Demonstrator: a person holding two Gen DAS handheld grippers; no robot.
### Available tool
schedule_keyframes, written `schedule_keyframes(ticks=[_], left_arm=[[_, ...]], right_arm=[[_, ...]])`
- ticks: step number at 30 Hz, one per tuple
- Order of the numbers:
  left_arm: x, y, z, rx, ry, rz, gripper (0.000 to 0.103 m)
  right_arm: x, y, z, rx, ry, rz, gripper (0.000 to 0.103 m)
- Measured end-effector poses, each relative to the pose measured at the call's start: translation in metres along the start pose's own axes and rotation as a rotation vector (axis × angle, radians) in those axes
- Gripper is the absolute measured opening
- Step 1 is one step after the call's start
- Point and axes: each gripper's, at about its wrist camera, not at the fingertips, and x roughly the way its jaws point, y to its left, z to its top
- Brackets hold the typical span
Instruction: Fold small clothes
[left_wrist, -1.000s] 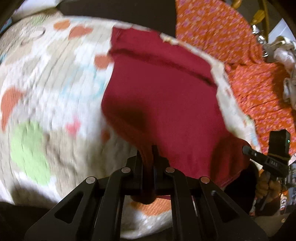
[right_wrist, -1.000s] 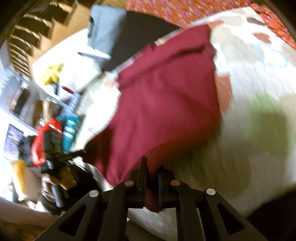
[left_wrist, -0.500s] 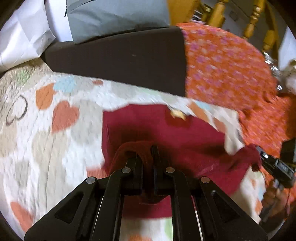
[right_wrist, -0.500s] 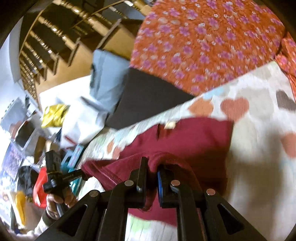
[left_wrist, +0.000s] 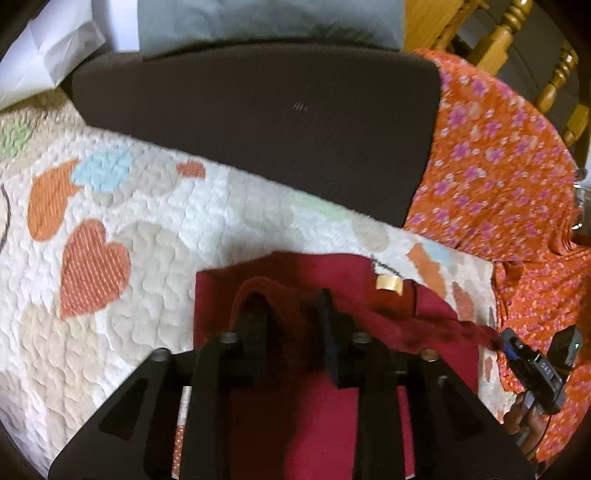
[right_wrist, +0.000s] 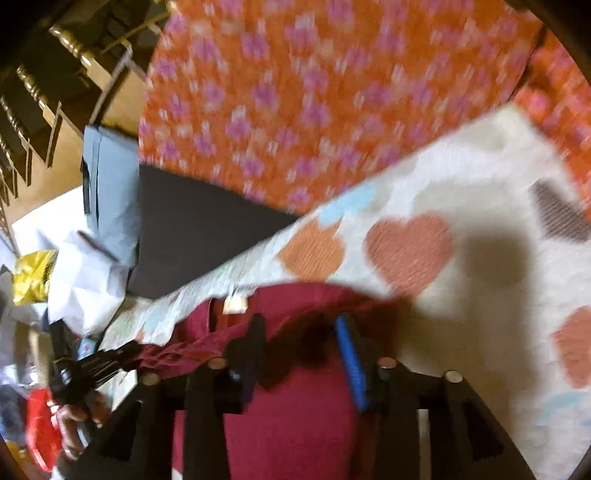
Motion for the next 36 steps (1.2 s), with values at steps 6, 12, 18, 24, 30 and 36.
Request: schedule_keyframes(ticks=[6, 12, 18, 24, 30, 36], left_arm=[[-0.027, -0.015, 0.0, 0.066, -0.146, 0.037, 0.073], [0.032, -0.018, 0.001, 0.075, -0.017, 0.146, 0.073], [0.091, 0.017, 0.003, -0.001, 0.066, 0.312, 0.075], [0.083, 0.02, 0.002, -0.011, 0.056, 0.307, 0.075], [0.038, 0.003, -0.018, 0.059, 0.007, 0.299, 0.075], [-0.002, -0.016, -0.044, 0.118, -0.022, 0.32, 0.075]], right_arm=[[-0.013, 0.033, -0.023, -0.19, 0.027, 0.051, 0.039], [0.047, 0.035, -0.012, -0.2, 0.044, -0.026, 0.039], [0.118, 0.021, -0.002, -0.183, 0.114, -0.2, 0.037], [0.096, 0.035, 0.0, -0.208, 0.104, -0.153, 0.037], [0.048, 0.032, -0.036, -0.272, 0.111, -0.197, 0.038], [0.069, 0.021, -0.055, -0.304, 0.157, -0.277, 0.039]])
